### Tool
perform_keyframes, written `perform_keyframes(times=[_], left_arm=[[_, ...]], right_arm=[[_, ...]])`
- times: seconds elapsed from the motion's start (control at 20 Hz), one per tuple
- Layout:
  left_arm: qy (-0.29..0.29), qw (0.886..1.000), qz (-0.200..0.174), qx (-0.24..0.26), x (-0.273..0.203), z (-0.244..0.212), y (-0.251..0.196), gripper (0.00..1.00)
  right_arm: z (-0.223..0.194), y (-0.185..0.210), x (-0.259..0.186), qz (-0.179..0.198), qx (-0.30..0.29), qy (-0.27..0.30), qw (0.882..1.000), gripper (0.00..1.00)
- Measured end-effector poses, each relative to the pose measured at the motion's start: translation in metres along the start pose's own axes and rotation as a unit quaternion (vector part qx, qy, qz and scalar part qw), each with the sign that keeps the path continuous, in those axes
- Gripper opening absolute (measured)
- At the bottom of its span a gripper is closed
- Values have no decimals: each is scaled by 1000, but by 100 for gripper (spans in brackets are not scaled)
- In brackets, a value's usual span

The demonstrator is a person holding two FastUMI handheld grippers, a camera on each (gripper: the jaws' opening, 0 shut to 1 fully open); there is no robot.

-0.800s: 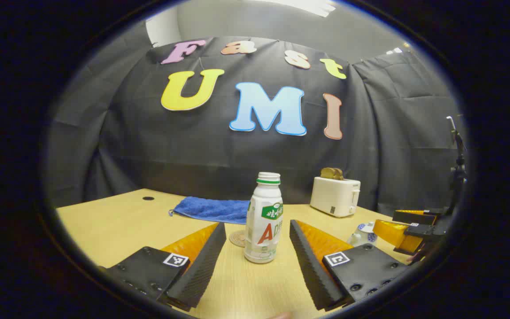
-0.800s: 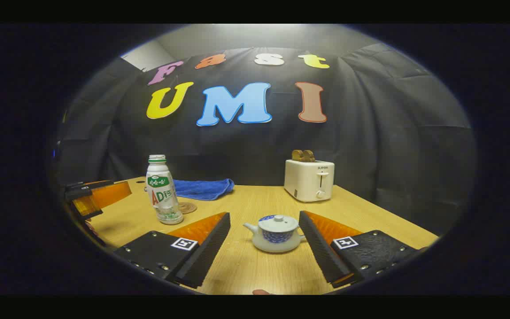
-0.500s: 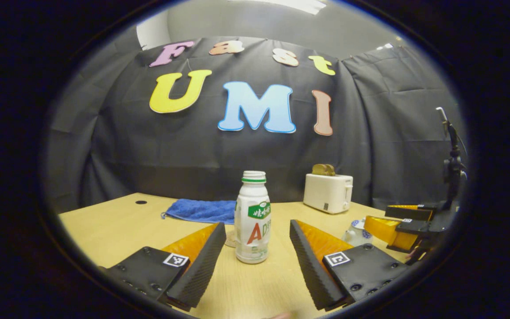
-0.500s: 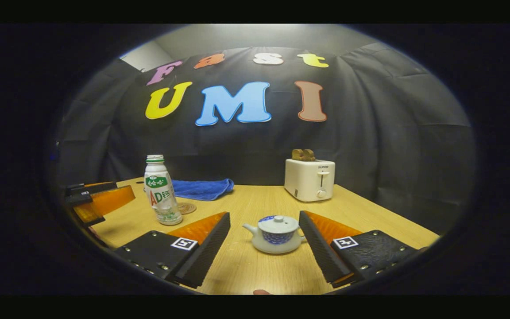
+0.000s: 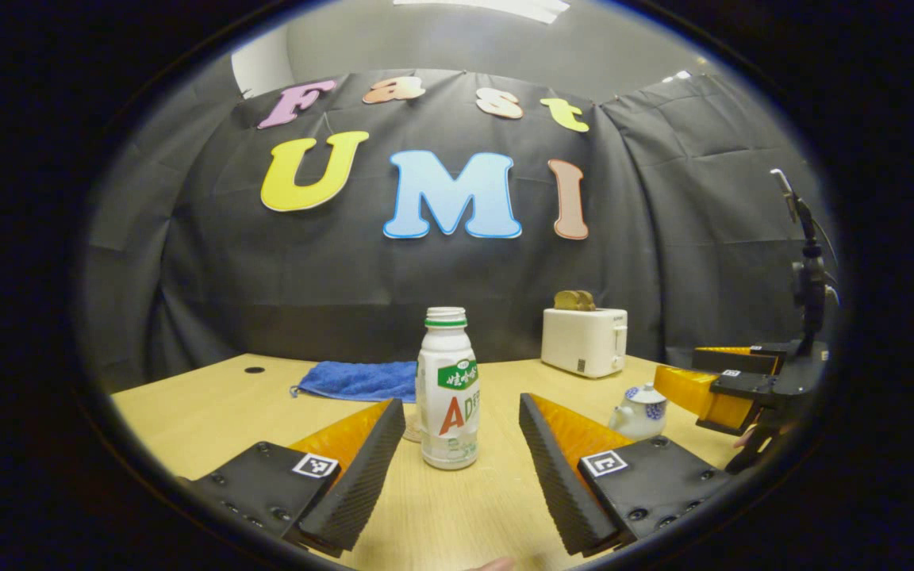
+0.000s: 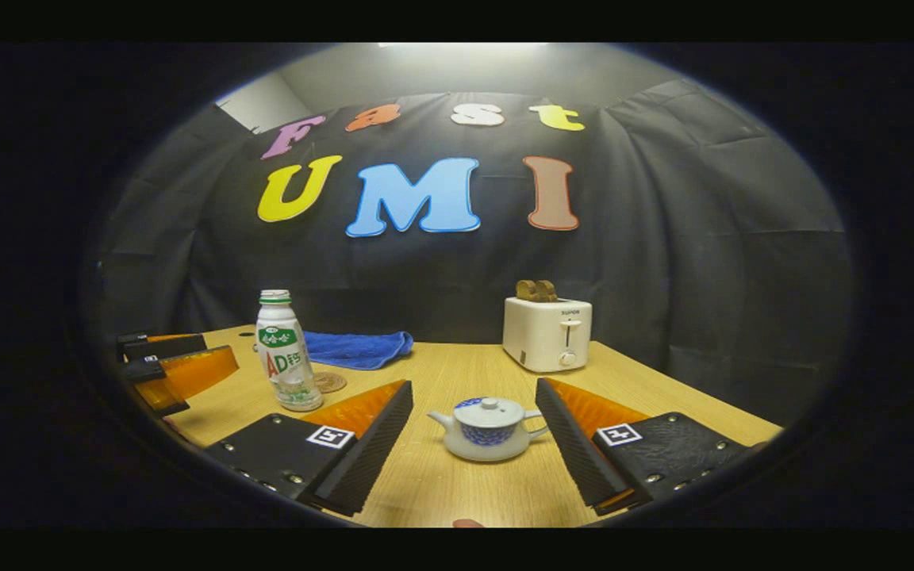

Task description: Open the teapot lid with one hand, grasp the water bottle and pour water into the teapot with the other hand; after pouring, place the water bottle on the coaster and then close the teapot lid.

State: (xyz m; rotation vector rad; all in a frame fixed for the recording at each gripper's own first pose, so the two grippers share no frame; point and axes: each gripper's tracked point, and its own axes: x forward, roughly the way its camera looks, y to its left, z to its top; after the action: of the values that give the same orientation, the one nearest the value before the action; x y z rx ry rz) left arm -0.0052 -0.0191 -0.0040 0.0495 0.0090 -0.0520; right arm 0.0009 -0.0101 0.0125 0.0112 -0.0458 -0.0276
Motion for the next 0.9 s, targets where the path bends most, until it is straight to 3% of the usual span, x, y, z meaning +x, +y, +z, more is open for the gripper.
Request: perform_keyframes(times=[0.2, 0.25, 0.4, 0.5, 0.55, 0.6, 0.65, 0.7, 0.75, 0.8, 0.9], left_arm=[[7, 1000, 7, 15, 3, -3, 11, 98], [6, 1000, 6, 15, 3, -1, 11, 94], [5, 1000, -2, 20, 2, 1, 8, 96], [1, 1000, -4, 22, 0, 4, 9, 98], [-2, 1000, -6, 22, -1, 4, 9, 98], [-3, 1000, -5, 24, -1, 5, 9, 98], [-4, 1000, -2, 28, 0, 5, 11, 98], [-3, 1000, -1, 29, 1, 4, 12, 98], [-1, 1000, -1, 28, 3, 2, 12, 98], [0, 1000, 0, 28, 3, 1, 13, 98], [4, 1000, 1, 25, 5, -1, 14, 98]], right_arm=[[-3, -3, 18, -7, -11, 9, 1000, 95], [-6, -5, 24, -10, -13, 16, 1000, 95], [-14, -10, 46, -14, 12, 49, 999, 93], [-26, -12, 58, -13, 21, 78, 997, 79], [-32, -17, 63, -23, 18, 87, 996, 62], [-34, -16, 62, -21, 14, 91, 996, 52], [-34, -15, 65, -18, 8, 84, 996, 31], [-38, -12, 59, -21, 6, 85, 996, 43], [-32, -17, 67, -24, -15, 88, 996, 0], [-34, -14, 66, -23, -26, 88, 995, 14], [-32, -14, 66, -21, -36, 84, 996, 14]])
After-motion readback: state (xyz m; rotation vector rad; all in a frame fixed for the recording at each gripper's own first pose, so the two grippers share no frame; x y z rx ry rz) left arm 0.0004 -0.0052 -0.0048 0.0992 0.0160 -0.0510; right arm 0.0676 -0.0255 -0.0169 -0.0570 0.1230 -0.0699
